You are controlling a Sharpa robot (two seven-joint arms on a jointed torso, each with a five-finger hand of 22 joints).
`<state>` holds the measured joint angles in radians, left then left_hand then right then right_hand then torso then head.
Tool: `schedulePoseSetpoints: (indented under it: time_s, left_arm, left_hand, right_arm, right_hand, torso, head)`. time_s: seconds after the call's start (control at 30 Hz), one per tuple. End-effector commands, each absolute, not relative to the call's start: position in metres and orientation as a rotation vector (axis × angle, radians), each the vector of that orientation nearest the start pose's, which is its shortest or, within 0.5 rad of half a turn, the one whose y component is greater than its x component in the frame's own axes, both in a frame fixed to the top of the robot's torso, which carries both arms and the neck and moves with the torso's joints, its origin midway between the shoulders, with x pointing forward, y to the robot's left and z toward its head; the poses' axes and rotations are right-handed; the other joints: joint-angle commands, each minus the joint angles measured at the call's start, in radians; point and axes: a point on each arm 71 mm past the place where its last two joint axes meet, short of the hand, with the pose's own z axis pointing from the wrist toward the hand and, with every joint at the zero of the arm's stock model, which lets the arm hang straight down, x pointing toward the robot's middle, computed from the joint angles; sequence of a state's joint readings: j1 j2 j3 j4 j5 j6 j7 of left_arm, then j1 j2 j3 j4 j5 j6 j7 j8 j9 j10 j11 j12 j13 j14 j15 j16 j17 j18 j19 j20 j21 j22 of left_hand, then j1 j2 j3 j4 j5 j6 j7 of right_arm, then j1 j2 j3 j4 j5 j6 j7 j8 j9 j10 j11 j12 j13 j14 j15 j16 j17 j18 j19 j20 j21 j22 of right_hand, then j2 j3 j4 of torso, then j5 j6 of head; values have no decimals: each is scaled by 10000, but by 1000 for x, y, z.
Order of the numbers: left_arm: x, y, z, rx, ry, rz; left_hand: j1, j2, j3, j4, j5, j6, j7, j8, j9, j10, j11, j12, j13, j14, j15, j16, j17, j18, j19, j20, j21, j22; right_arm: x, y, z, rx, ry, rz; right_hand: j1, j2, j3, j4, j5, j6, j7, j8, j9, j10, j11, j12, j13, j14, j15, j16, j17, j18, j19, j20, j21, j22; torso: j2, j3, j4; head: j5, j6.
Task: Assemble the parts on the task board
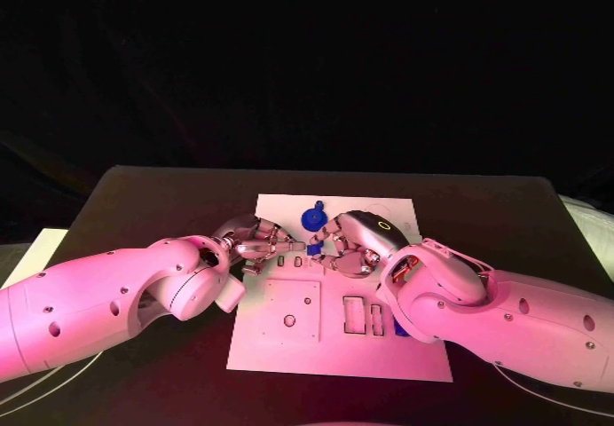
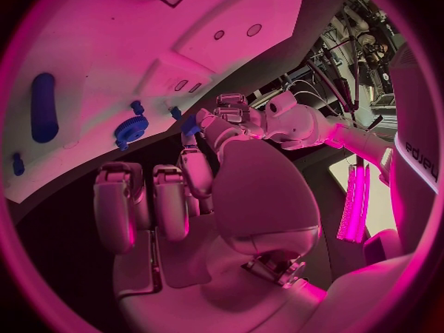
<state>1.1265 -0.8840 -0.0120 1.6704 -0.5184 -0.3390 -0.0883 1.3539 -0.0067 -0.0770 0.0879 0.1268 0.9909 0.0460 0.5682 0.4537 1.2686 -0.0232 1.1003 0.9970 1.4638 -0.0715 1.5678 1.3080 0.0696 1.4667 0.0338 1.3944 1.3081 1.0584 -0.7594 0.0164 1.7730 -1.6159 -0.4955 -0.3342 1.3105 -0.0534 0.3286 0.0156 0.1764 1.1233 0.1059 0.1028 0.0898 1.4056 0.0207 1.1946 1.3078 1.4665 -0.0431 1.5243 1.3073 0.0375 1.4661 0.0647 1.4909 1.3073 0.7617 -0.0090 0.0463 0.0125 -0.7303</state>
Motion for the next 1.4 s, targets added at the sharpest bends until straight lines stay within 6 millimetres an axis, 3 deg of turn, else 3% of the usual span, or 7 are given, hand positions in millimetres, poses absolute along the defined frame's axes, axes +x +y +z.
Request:
schedulePoseSetpoints:
  time_s: [0.03, 0.6, 1.4]
  left_arm:
    - [445, 182, -212, -7723, 19500, -11217]
    - [445, 179, -213, -7621, 19651, -11122]
    - [445, 179, -212, -7299, 19561, -11015]
  left_hand:
    - [144, 11, 21, -71, 19, -46, -18, 77, 39, 95, -10, 98, 64, 1070, -86, 30, 2628, -188, 173, -35, 74, 432]
    - [85, -8, -26, -7, 10, -35, -71, 254, 181, 286, -58, 359, 335, 1070, -128, 30, 2628, -266, 300, -74, 369, 814]
    - [554, 139, 251, -196, 43, -55, -159, 339, 264, 398, -142, 503, 520, 1070, -199, 30, 2628, -310, 359, -139, 544, 1053]
  right_arm:
    - [412, -103, -185, -1138, 15237, 7987]
    - [411, -101, -185, -1208, 15231, 8039]
    - [405, -97, -179, -1266, 14807, 8563]
  right_hand:
    - [-66, -11, 13, 52, 58, 117, -51, 38, 85, 79, -35, 55, 232, 882, -81, 42, 1885, -39, 349, -81, 54, 1103]
    - [-80, -21, 11, 60, 54, 136, -59, 43, 88, 106, -42, 97, 258, 887, -86, 56, 1910, -42, 356, -86, 61, 1118]
    - [-65, -70, 38, 39, 159, 233, -108, 72, 108, 193, -85, 209, 331, 897, -122, 81, 1957, -48, 370, -116, 75, 1147]
  torso:
    - [2, -3, -2]
    - [-1, -1, 1]
    - [-3, -3, 5]
  head:
    - [-6, -24]
    - [-38, -67]
    - [-17, -148]
